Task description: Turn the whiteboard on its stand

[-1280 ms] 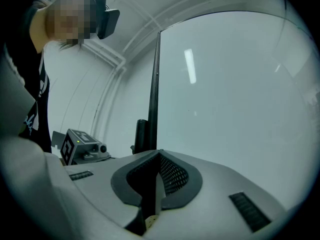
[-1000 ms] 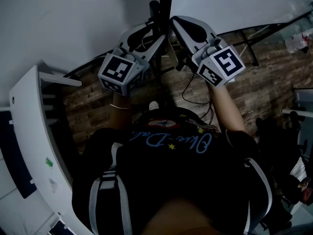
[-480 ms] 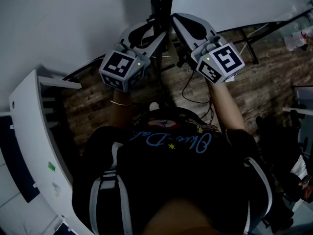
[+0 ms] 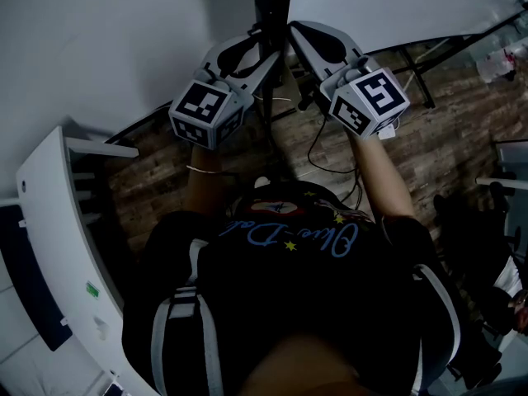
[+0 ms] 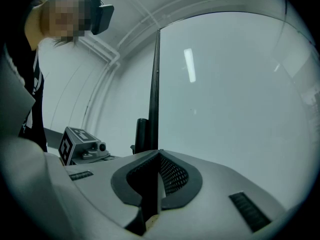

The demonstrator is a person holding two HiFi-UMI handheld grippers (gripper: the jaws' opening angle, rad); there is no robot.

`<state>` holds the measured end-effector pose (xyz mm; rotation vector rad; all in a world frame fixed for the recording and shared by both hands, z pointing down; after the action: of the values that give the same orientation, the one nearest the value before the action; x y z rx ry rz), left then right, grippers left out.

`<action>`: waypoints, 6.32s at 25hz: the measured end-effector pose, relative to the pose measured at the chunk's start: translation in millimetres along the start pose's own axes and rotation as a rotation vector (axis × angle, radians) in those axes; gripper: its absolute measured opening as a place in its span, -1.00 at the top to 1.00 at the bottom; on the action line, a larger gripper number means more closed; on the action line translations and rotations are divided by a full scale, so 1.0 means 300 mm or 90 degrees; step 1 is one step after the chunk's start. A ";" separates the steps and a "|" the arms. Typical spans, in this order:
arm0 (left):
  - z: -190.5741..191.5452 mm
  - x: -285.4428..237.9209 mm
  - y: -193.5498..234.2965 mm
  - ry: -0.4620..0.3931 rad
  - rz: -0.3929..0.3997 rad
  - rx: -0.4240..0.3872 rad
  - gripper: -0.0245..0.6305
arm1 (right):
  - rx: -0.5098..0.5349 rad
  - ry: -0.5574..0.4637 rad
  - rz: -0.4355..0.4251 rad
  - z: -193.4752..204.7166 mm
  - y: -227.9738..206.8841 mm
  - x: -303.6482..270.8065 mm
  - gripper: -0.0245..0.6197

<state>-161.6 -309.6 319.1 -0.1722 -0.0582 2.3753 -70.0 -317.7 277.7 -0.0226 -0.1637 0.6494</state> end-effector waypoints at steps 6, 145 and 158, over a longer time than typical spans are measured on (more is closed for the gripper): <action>0.002 -0.012 0.027 -0.005 0.012 0.006 0.38 | 0.003 0.006 0.018 0.011 -0.012 -0.022 0.84; 0.004 0.018 0.326 -0.047 -0.142 0.036 0.90 | -0.041 0.013 -0.060 0.048 -0.143 -0.271 0.85; -0.001 0.032 0.281 -0.045 -0.131 0.032 0.90 | -0.037 0.019 -0.059 0.048 -0.128 -0.232 0.85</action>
<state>-226.2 -364.0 310.1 -0.0539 -0.0469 2.1747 -103.7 -390.7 284.7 -0.0808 -0.1534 0.5508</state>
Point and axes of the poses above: the fingertips, and each gripper's own axes: x backward along the fingers, y to its left, z out of its underside, the point moved 4 cm from there along x, backward along the fingers, and after that the axes turned 3 degrees about -x, right-handed, at the moved point
